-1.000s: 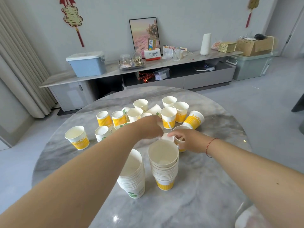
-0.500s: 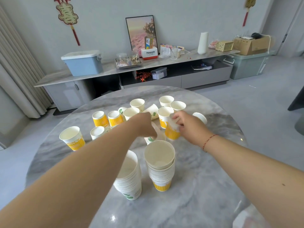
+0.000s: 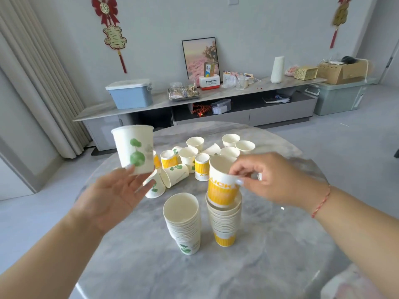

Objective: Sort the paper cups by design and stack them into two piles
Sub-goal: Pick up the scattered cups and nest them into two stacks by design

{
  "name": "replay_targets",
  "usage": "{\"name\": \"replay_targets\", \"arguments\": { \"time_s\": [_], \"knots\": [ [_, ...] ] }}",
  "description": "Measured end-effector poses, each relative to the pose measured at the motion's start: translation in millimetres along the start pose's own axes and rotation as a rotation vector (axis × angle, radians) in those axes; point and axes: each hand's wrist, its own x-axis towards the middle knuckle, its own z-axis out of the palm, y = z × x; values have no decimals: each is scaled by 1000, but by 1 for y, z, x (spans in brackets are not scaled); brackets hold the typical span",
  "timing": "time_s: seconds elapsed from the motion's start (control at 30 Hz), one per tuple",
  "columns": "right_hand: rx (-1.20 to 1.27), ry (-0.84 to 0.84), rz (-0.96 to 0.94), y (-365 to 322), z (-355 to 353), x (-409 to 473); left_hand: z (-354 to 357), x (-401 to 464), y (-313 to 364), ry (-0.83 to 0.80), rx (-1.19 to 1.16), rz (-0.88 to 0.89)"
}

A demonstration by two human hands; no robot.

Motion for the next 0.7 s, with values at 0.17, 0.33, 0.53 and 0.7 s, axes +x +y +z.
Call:
{"name": "replay_targets", "arguments": {
  "time_s": [0.17,0.33,0.53,0.7],
  "knots": [
    [-272,-184,-30,6,8,-1,6,-12,-30,-200,219,94],
    [-208,340,89,38,-8,8,1,-17,-58,-190,627,90],
    [-243,301,894,161,-23,-3,-11,-17,-63,-138,716,-54],
    [-216,248,1085,223,-17,-9,-6,-18,-59,-113,759,56]
  ]
}}
